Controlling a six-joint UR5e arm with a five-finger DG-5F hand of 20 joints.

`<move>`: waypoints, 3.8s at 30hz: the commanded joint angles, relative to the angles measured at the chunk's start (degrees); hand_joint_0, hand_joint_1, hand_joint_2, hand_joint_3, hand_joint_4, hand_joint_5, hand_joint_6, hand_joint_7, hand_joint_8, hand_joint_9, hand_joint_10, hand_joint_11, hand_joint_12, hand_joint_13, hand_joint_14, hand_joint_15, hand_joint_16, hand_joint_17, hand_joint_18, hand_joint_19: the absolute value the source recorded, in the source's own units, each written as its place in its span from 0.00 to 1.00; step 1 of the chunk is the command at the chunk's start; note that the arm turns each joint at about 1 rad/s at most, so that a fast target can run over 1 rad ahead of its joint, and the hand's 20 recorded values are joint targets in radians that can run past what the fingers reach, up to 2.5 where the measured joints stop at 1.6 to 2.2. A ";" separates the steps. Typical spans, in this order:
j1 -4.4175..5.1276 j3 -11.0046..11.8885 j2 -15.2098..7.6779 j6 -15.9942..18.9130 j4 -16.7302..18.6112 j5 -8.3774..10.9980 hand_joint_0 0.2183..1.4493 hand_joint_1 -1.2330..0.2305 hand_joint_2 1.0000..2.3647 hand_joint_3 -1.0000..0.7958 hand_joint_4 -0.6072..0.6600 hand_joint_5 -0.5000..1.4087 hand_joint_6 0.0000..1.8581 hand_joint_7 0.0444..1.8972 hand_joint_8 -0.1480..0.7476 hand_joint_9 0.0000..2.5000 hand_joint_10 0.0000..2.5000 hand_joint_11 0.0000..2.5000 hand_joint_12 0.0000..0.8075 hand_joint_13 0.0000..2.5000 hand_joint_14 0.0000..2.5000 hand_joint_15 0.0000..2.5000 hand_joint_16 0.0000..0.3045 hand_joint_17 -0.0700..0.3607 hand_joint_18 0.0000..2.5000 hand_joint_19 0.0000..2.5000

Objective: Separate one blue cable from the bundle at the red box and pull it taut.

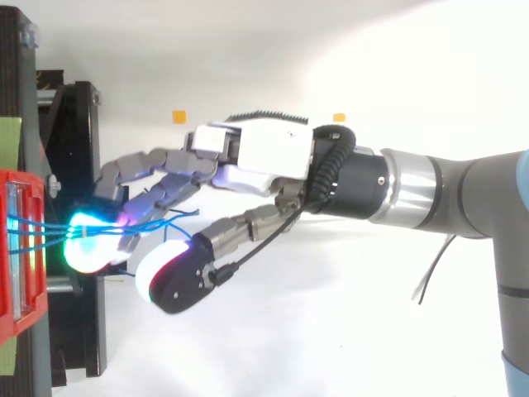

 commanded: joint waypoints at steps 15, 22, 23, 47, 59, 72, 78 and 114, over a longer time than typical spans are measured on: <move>-0.53 0.45 -0.30 1.57 0.75 -2.44 0.27 0.42 0.00 0.29 0.65 0.16 0.27 0.59 0.56 0.26 0.01 0.24 0.47 0.31 0.01 0.21 0.15 0.40 0.30 0.17; -1.58 1.06 -0.30 2.53 1.45 -4.29 0.27 0.42 0.00 0.29 0.66 0.16 0.27 0.59 0.56 0.26 0.00 0.24 0.47 0.31 0.01 0.21 0.15 0.40 0.30 0.17; -1.58 1.32 -0.30 2.80 1.45 -4.64 0.27 0.42 0.00 0.29 0.66 0.16 0.27 0.59 0.57 0.26 0.01 0.24 0.47 0.31 0.01 0.21 0.15 0.40 0.30 0.17; -2.55 2.03 -0.30 4.64 0.84 -6.31 0.30 0.39 0.01 0.35 0.64 0.17 0.27 0.62 0.56 0.27 0.01 0.24 0.47 0.32 0.01 0.21 0.15 0.40 0.32 0.19; -3.52 2.47 -0.21 4.38 0.84 -8.07 0.31 0.38 0.01 0.36 0.64 0.17 0.27 0.63 0.56 0.27 0.01 0.25 0.47 0.33 0.01 0.21 0.15 0.40 0.32 0.19; -4.39 2.47 -0.30 4.38 -0.13 -11.23 0.31 0.38 0.01 0.37 0.63 0.17 0.28 0.63 0.56 0.28 0.01 0.25 0.47 0.33 0.01 0.21 0.15 0.40 0.32 0.19; -4.57 2.47 -0.21 4.55 -0.22 -12.11 0.31 0.38 0.01 0.37 0.62 0.17 0.28 0.63 0.56 0.28 0.01 0.25 0.47 0.33 0.01 0.22 0.15 0.40 0.32 0.20; -5.62 3.61 -0.21 4.29 -0.13 -13.16 0.32 0.38 0.01 0.38 0.63 0.17 0.32 0.57 0.57 0.29 0.01 0.25 0.46 0.35 0.01 0.22 0.15 0.40 0.34 0.20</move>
